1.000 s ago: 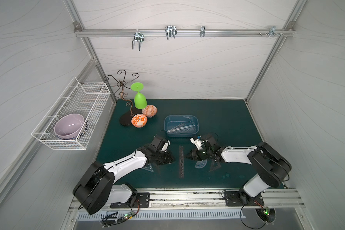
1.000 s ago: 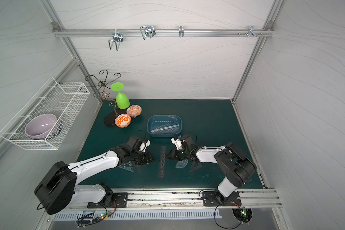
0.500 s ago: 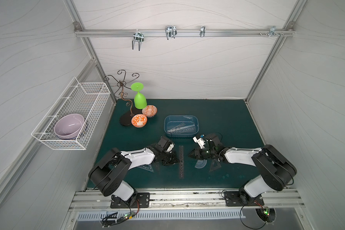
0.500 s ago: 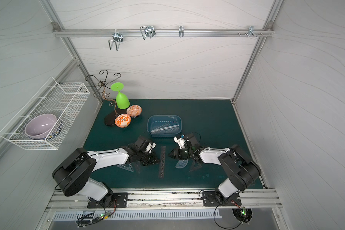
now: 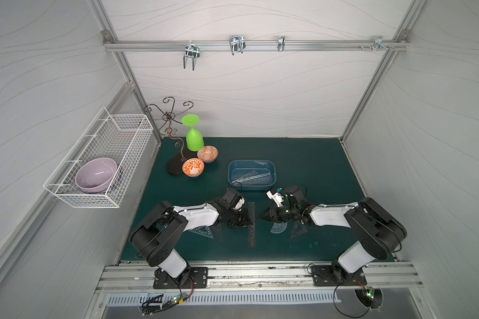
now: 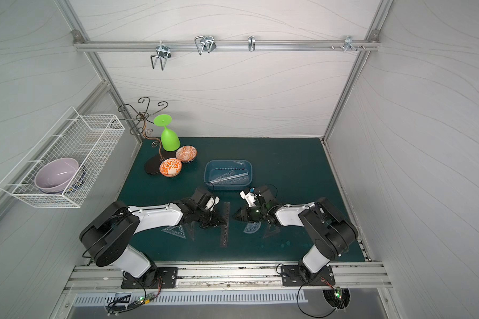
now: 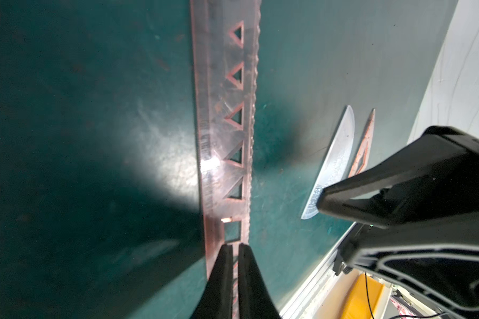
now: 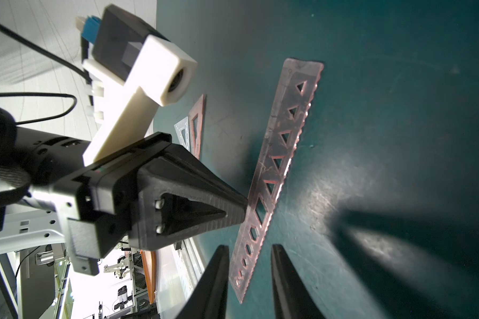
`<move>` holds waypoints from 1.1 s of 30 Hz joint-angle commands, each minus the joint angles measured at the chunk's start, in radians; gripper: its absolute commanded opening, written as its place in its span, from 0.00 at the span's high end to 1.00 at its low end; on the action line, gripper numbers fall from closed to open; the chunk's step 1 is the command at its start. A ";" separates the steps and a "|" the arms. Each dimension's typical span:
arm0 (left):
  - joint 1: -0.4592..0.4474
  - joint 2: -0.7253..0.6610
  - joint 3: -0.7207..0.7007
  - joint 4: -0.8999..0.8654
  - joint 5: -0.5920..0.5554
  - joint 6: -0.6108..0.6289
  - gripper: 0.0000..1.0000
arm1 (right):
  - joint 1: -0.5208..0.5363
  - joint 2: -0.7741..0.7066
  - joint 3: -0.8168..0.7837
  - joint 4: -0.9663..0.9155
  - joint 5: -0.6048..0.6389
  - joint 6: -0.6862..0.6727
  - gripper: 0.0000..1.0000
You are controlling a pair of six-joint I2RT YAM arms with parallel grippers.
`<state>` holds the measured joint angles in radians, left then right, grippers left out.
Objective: Put the scattered rulers into the storage box
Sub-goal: Pick up the ruler from the center of the board.
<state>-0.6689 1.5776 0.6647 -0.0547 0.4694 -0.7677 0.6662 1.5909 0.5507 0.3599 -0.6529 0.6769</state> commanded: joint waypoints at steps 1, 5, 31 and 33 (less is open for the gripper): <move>-0.004 0.006 0.038 -0.037 -0.038 0.039 0.90 | 0.003 0.012 0.000 0.017 -0.014 0.001 0.69; -0.004 0.010 0.023 -0.037 -0.052 0.046 0.90 | 0.012 0.016 0.005 0.013 -0.012 -0.004 0.69; 0.005 0.031 -0.014 -0.012 -0.051 0.058 0.93 | 0.003 -0.032 0.031 -0.092 0.009 -0.040 0.65; 0.008 0.030 -0.020 -0.004 -0.048 0.054 0.93 | 0.004 -0.048 0.035 -0.113 0.017 -0.044 0.64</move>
<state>-0.6655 1.5940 0.6662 -0.0692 0.4355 -0.7288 0.6735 1.5803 0.5610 0.2932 -0.6479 0.6552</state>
